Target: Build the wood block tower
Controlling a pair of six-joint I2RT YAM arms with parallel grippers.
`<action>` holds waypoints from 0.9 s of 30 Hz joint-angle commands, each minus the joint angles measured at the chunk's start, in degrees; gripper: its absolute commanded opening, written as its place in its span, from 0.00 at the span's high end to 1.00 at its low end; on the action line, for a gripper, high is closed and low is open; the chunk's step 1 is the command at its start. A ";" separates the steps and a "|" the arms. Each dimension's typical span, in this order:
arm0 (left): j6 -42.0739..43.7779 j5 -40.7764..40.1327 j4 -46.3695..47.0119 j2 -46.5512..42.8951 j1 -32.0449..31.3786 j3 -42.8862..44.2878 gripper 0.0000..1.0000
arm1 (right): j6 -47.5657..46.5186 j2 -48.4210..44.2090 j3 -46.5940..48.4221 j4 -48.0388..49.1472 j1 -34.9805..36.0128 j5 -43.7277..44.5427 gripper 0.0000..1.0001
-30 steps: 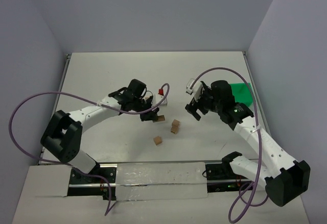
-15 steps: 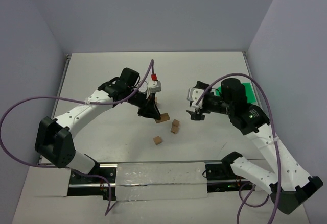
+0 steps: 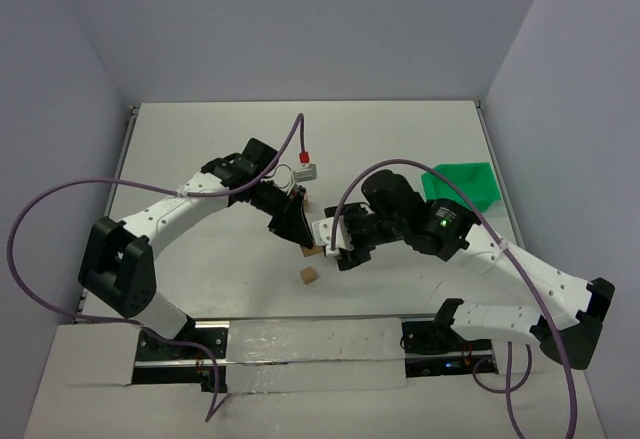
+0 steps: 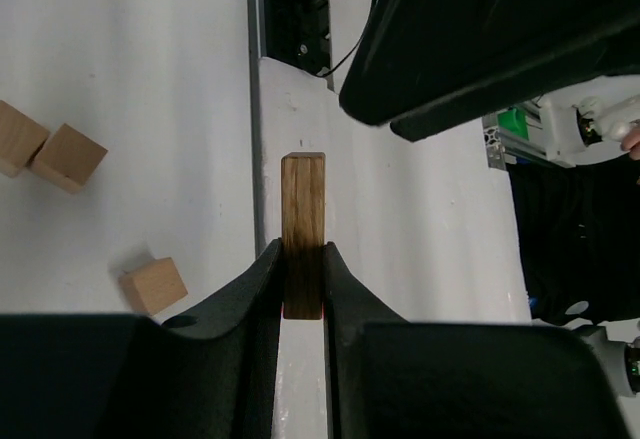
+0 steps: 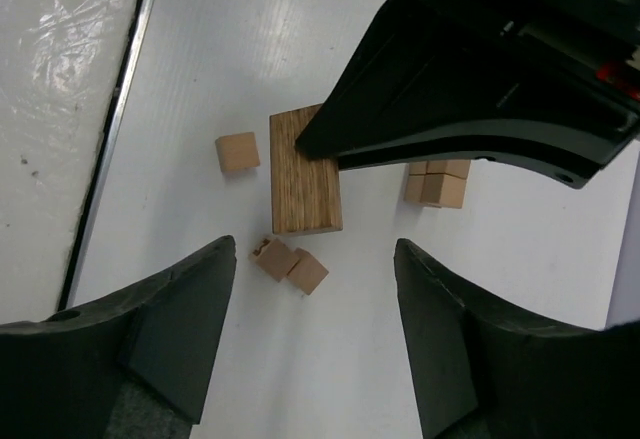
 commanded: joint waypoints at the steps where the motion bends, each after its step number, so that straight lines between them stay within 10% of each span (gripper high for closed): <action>1: -2.25 4.80 -0.39 1.11 0.27 2.47 1.00 | 1.71 1.85 4.40 -1.03 2.69 4.14 0.32; 27: -11.50 9.90 6.66 2.01 1.33 0.33 1.00 | 2.28 5.70 2.32 1.62 8.09 11.83 0.38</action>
